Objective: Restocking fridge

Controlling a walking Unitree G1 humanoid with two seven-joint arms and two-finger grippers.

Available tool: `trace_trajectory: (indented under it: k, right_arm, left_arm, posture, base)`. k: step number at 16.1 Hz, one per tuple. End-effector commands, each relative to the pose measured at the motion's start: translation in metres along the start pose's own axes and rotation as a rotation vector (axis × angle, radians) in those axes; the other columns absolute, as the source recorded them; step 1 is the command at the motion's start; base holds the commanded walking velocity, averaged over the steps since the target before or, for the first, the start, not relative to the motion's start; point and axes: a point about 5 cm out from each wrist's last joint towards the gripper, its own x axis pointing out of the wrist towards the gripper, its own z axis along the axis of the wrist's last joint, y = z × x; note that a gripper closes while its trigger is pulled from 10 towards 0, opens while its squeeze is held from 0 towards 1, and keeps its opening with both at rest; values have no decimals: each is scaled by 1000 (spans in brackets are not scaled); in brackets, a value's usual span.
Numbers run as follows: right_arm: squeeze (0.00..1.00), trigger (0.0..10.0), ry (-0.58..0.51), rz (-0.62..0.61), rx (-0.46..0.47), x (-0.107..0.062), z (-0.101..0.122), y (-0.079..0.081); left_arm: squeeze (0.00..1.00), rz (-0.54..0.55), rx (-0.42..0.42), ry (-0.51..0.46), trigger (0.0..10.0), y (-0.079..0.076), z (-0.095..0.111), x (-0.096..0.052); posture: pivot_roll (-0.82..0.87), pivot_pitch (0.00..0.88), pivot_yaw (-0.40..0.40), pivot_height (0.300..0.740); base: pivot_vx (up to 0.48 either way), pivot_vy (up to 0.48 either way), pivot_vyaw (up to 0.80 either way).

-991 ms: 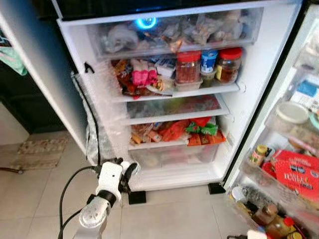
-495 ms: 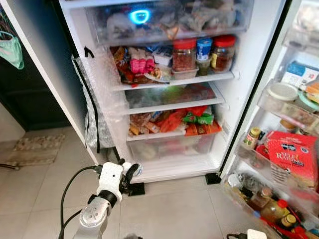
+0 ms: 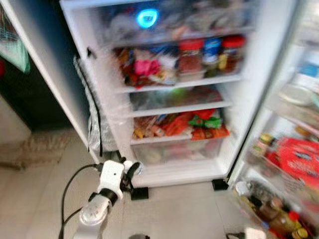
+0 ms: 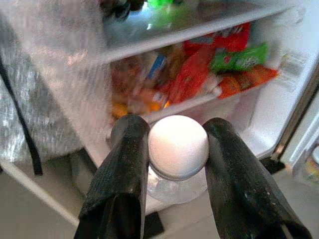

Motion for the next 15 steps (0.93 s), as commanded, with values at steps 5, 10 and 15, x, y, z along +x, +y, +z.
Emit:
trace_trajectory:
  k: [5,10,15]
  right_arm:
    - [0,10000,13,-12,7,-1,-5,-6]
    - [0,10000,21,-7,2,-2,-7,-6]
    - [0,10000,3,-21,-44,-1,-4,-7]
  left_arm:
    - [0,-7,-1,-46,10000,0,12,6]
    - [0,-4,3,-52,10000,1,14,7]
    - [0,3,9,-55,10000,3,16,7]
  posture:
    - [6,45,45,660]
    - [7,48,46,660]
    - [4,48,46,660]
  base:
    - [352,0,0]
    - [356,0,0]
    - [360,0,0]
